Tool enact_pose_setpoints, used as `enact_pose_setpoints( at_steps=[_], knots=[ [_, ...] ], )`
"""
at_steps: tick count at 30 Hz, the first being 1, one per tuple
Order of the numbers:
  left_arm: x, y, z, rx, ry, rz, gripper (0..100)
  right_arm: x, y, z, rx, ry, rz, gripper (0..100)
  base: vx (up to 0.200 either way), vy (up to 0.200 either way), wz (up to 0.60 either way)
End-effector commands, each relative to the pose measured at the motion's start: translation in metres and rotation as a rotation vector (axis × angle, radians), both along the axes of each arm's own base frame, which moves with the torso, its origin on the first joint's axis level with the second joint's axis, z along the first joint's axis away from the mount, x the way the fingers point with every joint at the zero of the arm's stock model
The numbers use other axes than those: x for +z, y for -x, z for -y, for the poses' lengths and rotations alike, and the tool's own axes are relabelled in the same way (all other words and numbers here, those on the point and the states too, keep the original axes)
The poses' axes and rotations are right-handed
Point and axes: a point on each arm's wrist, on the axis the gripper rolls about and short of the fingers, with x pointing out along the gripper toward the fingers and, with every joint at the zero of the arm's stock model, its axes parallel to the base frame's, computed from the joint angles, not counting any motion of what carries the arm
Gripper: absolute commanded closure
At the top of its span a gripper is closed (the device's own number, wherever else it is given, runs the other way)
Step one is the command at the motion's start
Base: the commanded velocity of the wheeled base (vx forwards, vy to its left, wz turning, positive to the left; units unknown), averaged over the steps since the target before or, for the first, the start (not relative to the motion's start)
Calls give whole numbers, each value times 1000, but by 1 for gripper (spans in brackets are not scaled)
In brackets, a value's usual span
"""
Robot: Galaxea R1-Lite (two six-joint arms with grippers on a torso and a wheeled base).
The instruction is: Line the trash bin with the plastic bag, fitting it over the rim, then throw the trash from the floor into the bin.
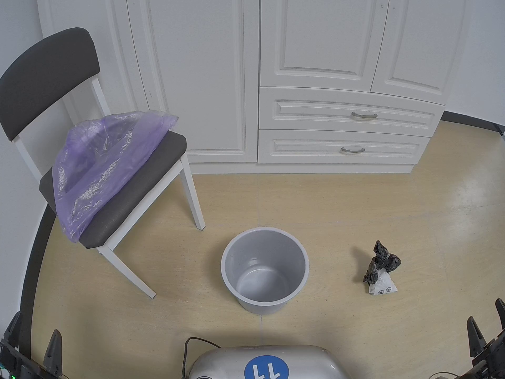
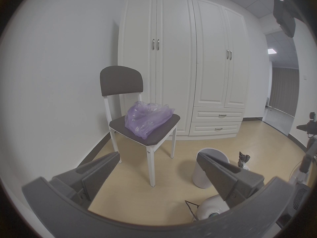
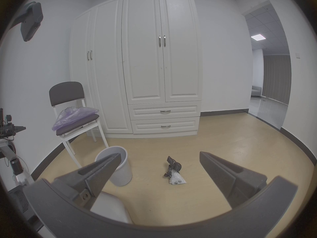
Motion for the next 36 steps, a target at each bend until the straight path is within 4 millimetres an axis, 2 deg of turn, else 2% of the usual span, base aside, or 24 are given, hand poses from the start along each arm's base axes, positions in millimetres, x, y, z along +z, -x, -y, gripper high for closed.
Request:
enact_pose_setpoints(
  at_steps=[1, 7, 12, 18, 23, 31, 36],
  knots=[
    [-5, 0, 0, 1, 1, 0, 0, -5, 0, 0, 0, 0, -1, 0, 0, 0, 0],
    [-5, 0, 0, -11, -12, -2, 0, -5, 0, 0, -1, 6, 0, 0, 0, 0, 0],
    [-5, 0, 1, -29, -62, 1, 0, -6, 0, 0, 14, 76, -3, 0, 0, 0, 0],
    [-5, 0, 1, -38, -59, 3, 0, -5, 0, 0, 14, 73, 0, 0, 0, 0, 0],
    [-5, 0, 0, 9, 9, 0, 0, -5, 0, 0, 2, 26, 2, 0, 0, 0, 0],
    [-5, 0, 1, -47, -79, 5, 0, -5, 0, 0, 15, 73, 3, 0, 0, 0, 0],
    [-4, 0, 1, -44, -53, 6, 0, -5, 0, 0, 12, 56, 6, 0, 0, 0, 0]
  ],
)
